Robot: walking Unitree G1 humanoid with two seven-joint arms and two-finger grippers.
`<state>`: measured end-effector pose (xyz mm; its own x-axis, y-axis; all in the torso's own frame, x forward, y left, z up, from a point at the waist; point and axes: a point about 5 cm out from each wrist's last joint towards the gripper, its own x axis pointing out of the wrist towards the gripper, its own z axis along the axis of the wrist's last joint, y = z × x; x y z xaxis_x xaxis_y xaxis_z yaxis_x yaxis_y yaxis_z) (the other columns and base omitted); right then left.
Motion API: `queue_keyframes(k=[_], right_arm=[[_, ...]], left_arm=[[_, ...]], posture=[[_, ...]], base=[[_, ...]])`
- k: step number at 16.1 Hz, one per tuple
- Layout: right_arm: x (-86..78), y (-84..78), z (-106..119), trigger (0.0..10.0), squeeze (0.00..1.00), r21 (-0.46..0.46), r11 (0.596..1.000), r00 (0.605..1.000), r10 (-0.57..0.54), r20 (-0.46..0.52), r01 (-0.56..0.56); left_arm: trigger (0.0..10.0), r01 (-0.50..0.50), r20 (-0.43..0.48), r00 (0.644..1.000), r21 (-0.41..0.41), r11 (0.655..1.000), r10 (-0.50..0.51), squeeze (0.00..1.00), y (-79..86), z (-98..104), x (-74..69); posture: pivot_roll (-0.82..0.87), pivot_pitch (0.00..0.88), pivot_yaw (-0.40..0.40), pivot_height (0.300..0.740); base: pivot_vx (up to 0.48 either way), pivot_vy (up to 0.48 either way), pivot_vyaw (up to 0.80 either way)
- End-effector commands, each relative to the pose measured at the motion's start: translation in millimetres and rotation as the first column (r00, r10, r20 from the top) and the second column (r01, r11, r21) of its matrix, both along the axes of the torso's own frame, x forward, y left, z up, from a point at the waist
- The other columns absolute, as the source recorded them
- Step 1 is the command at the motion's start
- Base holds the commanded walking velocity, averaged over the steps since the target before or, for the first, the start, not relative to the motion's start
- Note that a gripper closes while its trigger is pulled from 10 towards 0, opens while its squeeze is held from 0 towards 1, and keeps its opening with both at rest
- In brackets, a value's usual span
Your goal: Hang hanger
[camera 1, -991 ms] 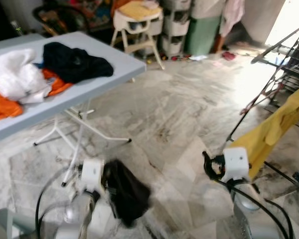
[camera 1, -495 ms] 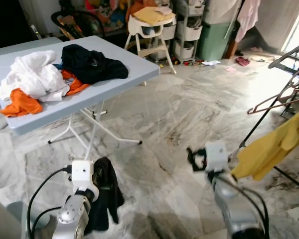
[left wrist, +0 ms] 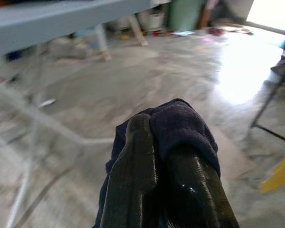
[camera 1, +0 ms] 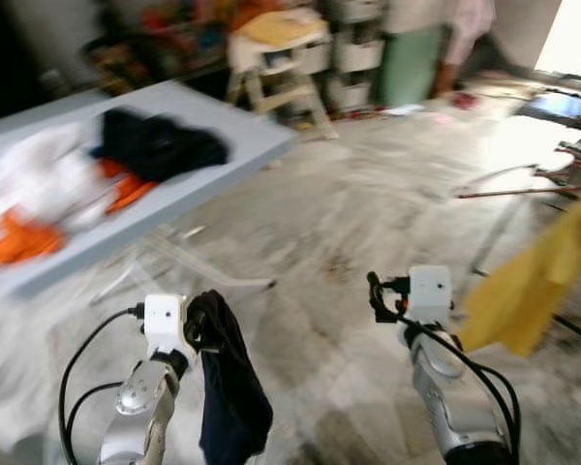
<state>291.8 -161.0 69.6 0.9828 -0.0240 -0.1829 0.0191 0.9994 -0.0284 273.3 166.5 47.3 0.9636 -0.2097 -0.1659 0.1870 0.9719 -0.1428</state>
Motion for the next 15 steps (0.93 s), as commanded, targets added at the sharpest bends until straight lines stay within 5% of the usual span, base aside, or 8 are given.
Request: queue_keyframes(k=[1, 7, 15], right_arm=[[0.6, -0.9, 5.5, 10.0, 0.00, 0.005, 1.000, 1.000, -0.012, 0.019, 0.012], [7.9, -7.4, 14.4, 10.0, 0.00, 0.006, 0.999, 0.998, -0.041, 0.040, 0.041], [6.6, -1.1, 10.7, 10.0, 0.00, -0.016, 1.000, 1.000, -0.004, 0.009, 0.004]], left_arm=[[10.0, -0.003, 0.015, 1.000, 0.005, 1.000, 0.002, 0.00, 2.7, 5.7, 5.1], [10.0, -0.016, 0.038, 0.999, 0.005, 1.000, 0.016, 0.00, 9.1, 15.9, 16.1], [10.0, -0.054, 0.012, 0.998, -0.008, 0.999, 0.054, 0.00, 5.2, 7.8, 9.7]], posture=[[-0.15, 0.000, 0.103, 0.740], [-0.16, 0.000, 0.121, 0.740], [-0.14, 0.000, 0.082, 0.740]], base=[[0.382, 0.000, -0.52], [0.379, 0.000, -0.31], [0.372, 0.060, 0.00]])
